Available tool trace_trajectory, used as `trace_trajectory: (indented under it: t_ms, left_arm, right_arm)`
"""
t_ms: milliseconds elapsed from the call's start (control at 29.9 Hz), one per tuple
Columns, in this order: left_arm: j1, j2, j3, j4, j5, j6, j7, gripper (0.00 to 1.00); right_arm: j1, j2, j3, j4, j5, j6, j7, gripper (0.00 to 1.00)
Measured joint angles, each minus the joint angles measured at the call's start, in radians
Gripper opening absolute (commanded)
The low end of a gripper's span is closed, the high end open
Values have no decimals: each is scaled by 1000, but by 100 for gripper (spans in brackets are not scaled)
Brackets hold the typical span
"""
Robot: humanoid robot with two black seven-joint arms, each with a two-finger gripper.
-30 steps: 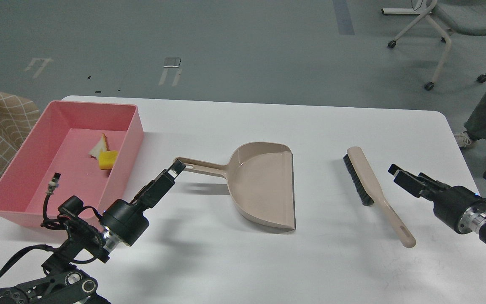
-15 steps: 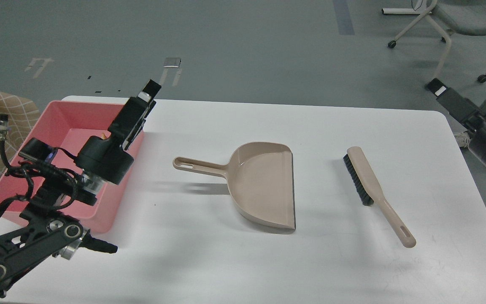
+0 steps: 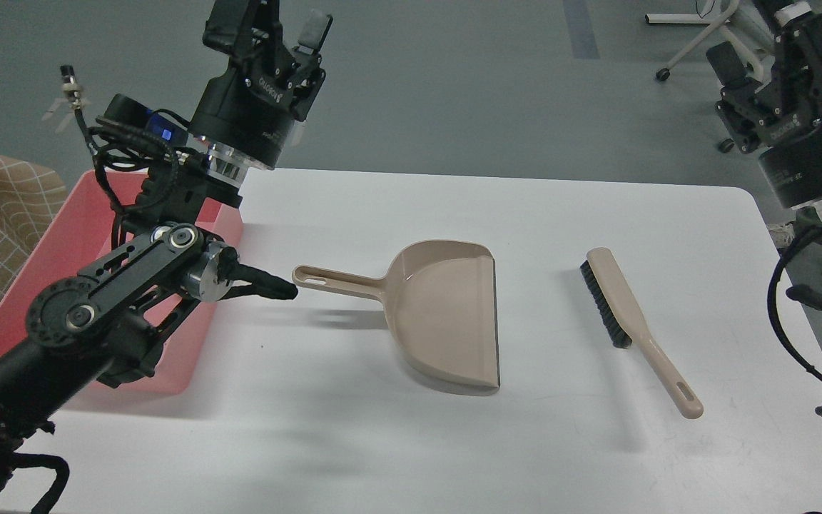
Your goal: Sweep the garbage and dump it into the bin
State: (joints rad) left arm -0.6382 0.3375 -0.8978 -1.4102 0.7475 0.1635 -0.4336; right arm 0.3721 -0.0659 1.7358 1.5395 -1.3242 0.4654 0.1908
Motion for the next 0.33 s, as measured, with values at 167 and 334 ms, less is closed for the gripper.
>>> trace_trajectory:
  t_ms: [167,334]
  left_arm:
    - [-14,-72,-60,106,-50,-175,1,99]
    - [-22,-118,-110,155,-67,-249,8,99]
  right_arm:
    - [13,59,-1,9,21,-45,0,100]
    - [35,66,-2,9,23,-58,-1,100]
